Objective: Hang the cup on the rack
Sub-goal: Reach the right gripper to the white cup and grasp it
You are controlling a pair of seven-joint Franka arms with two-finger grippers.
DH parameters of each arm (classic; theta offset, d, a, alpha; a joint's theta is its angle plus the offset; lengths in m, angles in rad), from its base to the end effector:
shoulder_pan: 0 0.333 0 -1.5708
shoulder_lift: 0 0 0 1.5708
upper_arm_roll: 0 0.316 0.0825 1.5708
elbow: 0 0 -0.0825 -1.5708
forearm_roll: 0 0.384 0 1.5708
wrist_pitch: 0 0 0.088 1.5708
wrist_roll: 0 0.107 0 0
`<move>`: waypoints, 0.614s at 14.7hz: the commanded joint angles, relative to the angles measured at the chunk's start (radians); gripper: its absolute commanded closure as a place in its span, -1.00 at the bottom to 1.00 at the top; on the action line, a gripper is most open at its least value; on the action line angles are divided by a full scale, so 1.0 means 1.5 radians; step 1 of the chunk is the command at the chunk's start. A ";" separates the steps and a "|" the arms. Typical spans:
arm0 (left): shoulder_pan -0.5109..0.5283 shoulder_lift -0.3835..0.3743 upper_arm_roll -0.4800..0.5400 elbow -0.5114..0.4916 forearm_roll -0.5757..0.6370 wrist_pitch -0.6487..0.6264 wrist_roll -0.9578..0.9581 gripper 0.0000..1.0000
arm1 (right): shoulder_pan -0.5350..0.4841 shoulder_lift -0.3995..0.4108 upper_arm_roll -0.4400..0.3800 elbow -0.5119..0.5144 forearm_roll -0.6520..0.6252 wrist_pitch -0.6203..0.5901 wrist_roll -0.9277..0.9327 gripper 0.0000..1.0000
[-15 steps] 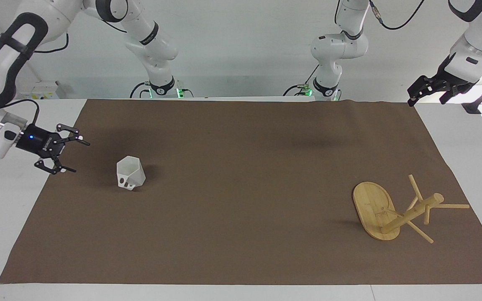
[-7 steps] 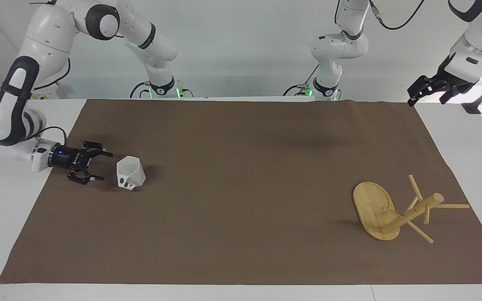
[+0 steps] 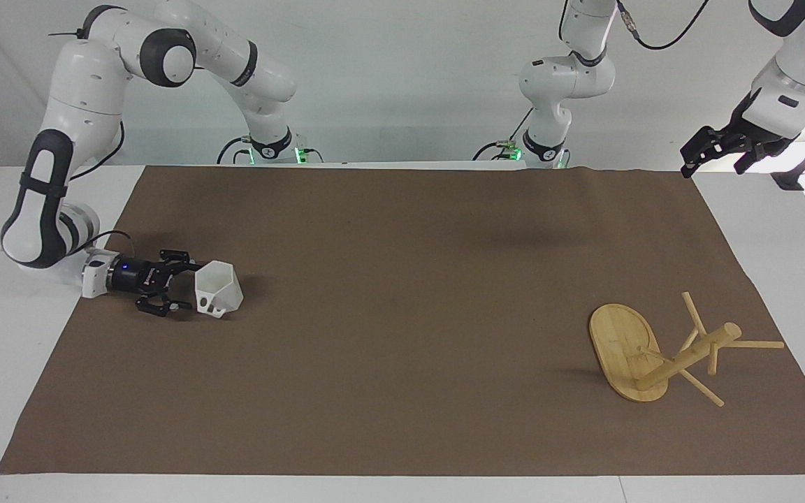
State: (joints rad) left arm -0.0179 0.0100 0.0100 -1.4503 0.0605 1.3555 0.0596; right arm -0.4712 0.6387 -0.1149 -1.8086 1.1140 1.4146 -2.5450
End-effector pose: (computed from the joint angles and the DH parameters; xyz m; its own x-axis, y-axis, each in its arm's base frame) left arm 0.5346 0.0032 0.6571 0.9927 -0.0544 -0.1076 -0.0605 -0.9967 -0.0539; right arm 0.5333 -0.2206 0.2023 0.0263 0.2193 0.9753 0.9947 -0.1032 -0.0037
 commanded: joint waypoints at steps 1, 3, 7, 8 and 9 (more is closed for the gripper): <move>-0.003 -0.021 0.003 -0.027 0.014 0.012 0.003 -1.00 | 0.005 -0.010 0.000 -0.021 0.012 -0.005 -0.017 -1.00; -0.003 -0.021 0.003 -0.027 0.014 0.012 0.003 -1.00 | 0.008 -0.014 0.001 -0.044 0.013 -0.001 -0.019 -1.00; -0.003 -0.021 0.003 -0.026 0.014 0.012 0.004 -1.00 | 0.039 -0.014 0.000 -0.047 0.042 0.002 -0.017 -1.00; -0.003 -0.021 0.003 -0.026 0.014 0.012 0.003 -1.00 | 0.039 -0.015 0.000 -0.048 0.042 0.002 -0.016 -1.00; -0.003 -0.021 0.003 -0.026 0.014 0.012 0.003 -1.00 | 0.040 -0.015 0.000 -0.048 0.042 0.003 -0.016 -1.00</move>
State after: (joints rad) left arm -0.0179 0.0100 0.0100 -1.4503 0.0605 1.3555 0.0596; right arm -0.4092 0.6383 -0.1128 -1.8490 1.1568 1.4137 -2.5504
